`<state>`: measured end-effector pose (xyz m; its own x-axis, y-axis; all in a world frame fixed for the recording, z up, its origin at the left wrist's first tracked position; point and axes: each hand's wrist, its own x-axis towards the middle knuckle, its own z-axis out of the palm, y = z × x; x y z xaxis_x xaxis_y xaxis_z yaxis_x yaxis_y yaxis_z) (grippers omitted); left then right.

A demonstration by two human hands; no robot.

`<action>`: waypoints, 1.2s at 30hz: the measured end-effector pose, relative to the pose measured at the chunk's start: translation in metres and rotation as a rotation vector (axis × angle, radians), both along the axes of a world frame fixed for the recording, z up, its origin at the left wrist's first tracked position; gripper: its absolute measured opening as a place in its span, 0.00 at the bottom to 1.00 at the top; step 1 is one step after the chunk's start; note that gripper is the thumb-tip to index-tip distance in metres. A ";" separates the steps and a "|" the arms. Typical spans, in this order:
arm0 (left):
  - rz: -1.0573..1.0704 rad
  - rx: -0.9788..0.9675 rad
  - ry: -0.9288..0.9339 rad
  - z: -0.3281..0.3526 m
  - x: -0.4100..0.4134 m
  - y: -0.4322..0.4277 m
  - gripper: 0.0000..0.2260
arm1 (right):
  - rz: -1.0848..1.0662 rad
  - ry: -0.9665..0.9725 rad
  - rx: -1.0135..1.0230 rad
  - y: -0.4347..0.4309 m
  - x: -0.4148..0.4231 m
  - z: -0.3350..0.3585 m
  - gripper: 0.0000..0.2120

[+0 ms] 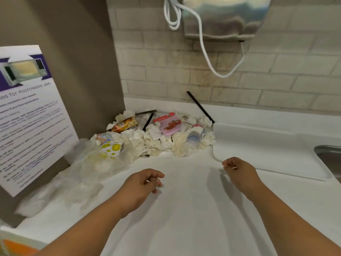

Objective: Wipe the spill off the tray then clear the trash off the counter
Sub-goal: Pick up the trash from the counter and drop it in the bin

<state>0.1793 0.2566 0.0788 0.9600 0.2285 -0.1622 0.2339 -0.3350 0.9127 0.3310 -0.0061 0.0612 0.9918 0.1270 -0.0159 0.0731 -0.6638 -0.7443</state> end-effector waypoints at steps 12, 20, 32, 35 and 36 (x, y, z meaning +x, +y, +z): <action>0.031 0.012 0.024 -0.006 0.023 0.013 0.09 | 0.283 -0.191 -0.164 0.057 0.036 -0.008 0.23; 0.049 0.001 -0.001 -0.001 0.037 0.018 0.09 | 0.429 -0.165 -0.352 0.099 0.080 0.009 0.33; 0.073 -0.016 -0.007 -0.009 0.049 0.022 0.09 | 0.210 -0.580 0.068 0.086 0.050 -0.013 0.21; 0.071 -0.016 -0.033 -0.007 0.055 0.019 0.09 | 0.180 -0.641 0.289 0.078 0.037 -0.010 0.22; 0.078 -0.013 -0.048 -0.005 0.058 0.017 0.09 | 0.192 -0.639 0.362 0.077 0.033 -0.010 0.22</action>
<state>0.2375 0.2741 0.0737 0.9460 0.3012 -0.1198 0.2147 -0.3054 0.9277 0.3644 0.0709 0.0514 0.7540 0.1867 0.6298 0.6529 -0.3184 -0.6873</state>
